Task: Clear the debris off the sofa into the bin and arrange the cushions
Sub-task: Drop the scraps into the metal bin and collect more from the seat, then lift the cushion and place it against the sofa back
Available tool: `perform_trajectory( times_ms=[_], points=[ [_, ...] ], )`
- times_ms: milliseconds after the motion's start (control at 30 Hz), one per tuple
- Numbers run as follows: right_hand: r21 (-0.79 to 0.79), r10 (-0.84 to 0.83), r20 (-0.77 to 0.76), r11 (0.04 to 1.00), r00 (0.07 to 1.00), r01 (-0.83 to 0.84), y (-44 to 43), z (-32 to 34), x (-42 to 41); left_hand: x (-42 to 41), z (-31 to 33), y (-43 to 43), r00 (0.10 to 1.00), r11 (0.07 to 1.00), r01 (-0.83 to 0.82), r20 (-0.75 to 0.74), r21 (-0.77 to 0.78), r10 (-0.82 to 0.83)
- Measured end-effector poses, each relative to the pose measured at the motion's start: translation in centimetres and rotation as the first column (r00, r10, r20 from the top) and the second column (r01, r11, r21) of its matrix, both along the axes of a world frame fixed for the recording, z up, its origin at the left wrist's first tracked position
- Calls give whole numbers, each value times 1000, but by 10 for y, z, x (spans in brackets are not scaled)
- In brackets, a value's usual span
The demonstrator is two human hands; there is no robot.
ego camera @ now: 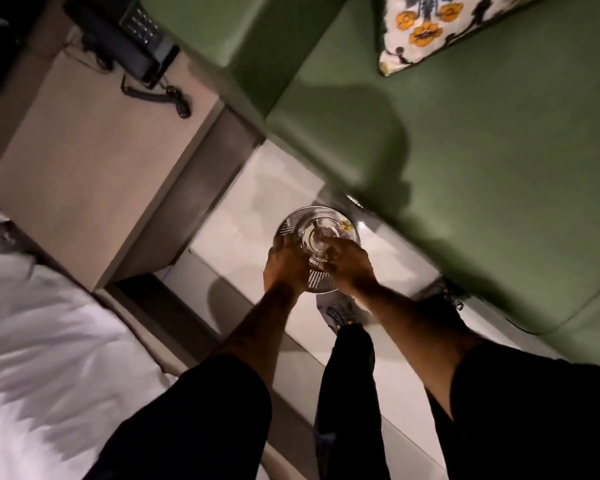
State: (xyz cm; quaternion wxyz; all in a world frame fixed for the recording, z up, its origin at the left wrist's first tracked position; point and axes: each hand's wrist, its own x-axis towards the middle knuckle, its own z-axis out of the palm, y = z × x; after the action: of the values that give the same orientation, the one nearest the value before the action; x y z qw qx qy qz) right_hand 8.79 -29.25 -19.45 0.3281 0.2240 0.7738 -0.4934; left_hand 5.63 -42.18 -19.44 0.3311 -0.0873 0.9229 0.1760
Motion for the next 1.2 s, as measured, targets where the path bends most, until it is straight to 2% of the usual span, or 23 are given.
perform_trajectory(
  times_ms=[167,233,300,400,500,533,600,633,700,767,833,867,900,1033,1100,1200],
  points=[
    [15,9,15,1000,1000,-10,15,-3,5,-3,5,-4,995,998,-62,-79,11,62],
    [-27,-82,-2,996,997,82,26,5,3,-9,17,5,987,995,-90,-129,51,96],
    [-96,-256,-23,963,966,253,45,19,-11,-23,27,19,972,987,-99,-200,125,123],
    [-226,-539,-196,837,819,498,99,51,-54,-61,50,53,918,951,-11,-373,308,132],
    [-196,-615,-492,767,616,611,184,97,-117,-121,75,101,807,927,136,-581,351,102],
    [-175,-616,-573,736,541,653,215,111,-139,-142,84,120,789,918,159,-606,362,102],
    [-158,-619,-678,649,396,744,278,127,-185,-184,101,158,816,874,132,-552,467,172],
    [-128,-618,-689,617,378,776,308,131,-208,-205,108,176,840,838,94,-495,538,223],
    [-64,-609,-626,663,487,746,359,133,-246,-243,119,207,875,765,6,-374,643,307],
    [-113,-571,-516,784,639,610,397,127,-274,-271,125,234,885,656,-82,-248,750,393],
    [-98,-458,-441,880,772,465,415,119,-287,-290,121,254,892,554,-118,-158,824,424],
    [-70,-403,-427,907,809,415,419,117,-289,-296,119,263,895,546,-122,-146,829,422],
    [-61,-380,-427,918,820,393,422,114,-287,-298,118,270,898,551,-135,-133,823,419],
    [-116,-422,-501,898,756,424,428,103,-247,-300,121,283,933,606,-158,-82,780,350],
    [-136,-477,-496,868,726,478,440,96,-211,-296,124,297,967,661,-125,-58,740,248],
    [-131,-604,-486,764,631,631,453,88,-154,-285,126,331,997,710,18,-61,704,35]
  ],
)
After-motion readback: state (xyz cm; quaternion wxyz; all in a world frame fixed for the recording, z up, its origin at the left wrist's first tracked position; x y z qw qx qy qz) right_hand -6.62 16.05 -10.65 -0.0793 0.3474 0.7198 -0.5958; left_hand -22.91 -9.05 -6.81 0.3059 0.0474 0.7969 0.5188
